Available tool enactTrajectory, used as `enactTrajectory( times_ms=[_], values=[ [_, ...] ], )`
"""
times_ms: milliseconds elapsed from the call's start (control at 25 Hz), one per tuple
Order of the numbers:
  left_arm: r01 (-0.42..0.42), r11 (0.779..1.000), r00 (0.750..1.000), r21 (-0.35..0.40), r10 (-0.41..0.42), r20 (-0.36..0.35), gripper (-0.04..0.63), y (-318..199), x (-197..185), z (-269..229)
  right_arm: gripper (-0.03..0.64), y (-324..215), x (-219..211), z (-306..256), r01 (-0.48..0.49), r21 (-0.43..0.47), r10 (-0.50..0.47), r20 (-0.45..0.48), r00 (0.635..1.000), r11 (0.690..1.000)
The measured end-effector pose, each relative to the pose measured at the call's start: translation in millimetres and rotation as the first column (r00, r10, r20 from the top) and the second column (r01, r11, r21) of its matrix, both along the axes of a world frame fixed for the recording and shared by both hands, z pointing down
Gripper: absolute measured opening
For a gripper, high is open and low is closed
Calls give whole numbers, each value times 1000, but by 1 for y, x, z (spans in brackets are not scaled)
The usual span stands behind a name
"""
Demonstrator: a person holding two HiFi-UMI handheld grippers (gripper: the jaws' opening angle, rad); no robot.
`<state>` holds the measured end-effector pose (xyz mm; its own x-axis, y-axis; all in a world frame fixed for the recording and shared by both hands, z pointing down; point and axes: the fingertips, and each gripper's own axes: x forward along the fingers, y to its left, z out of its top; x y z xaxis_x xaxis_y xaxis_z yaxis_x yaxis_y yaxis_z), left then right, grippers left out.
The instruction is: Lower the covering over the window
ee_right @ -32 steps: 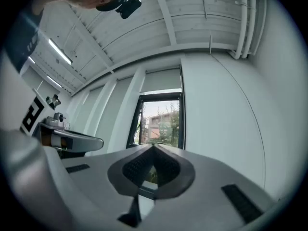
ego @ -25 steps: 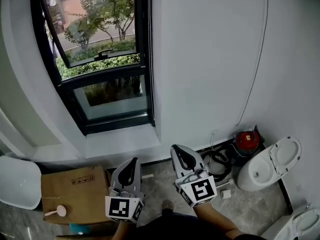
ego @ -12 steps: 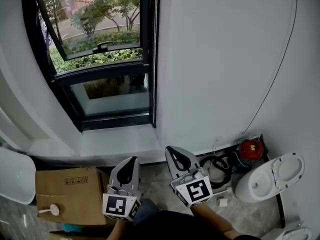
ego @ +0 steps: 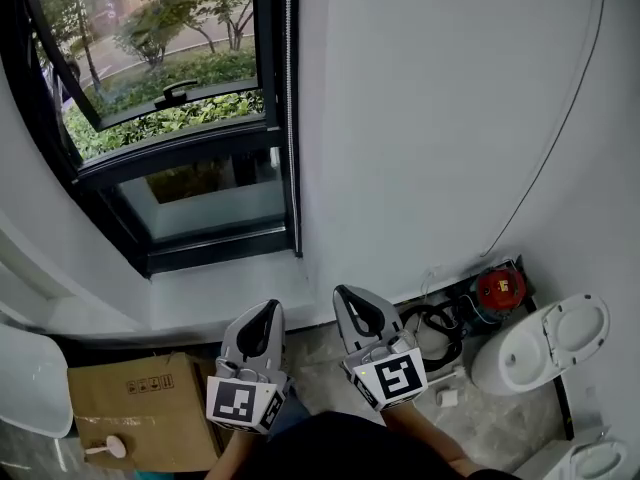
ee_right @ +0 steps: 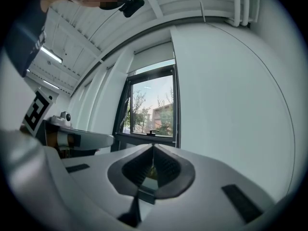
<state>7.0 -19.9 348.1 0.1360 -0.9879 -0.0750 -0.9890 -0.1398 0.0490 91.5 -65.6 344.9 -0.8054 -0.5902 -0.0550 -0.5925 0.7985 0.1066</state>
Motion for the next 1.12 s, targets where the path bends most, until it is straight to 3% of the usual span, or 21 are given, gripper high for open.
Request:
enactTrajectory(
  times_ms=[560, 880, 1120],
  values=[
    [-154, 987, 988, 35, 154, 21, 6, -161, -117, -29, 12, -139, -133, -33, -103, 89, 103, 1, 995, 991],
    [-293, 955, 956, 55, 291, 39, 6, -224, -144, -25, 12, -192, -172, -28, -226, 85, 225, 23, 974, 971],
    [-367, 927, 930, 77, 365, 38, 6, -256, -143, -30, 12, -210, -181, -29, -266, 99, 266, 20, 964, 959]
  ],
)
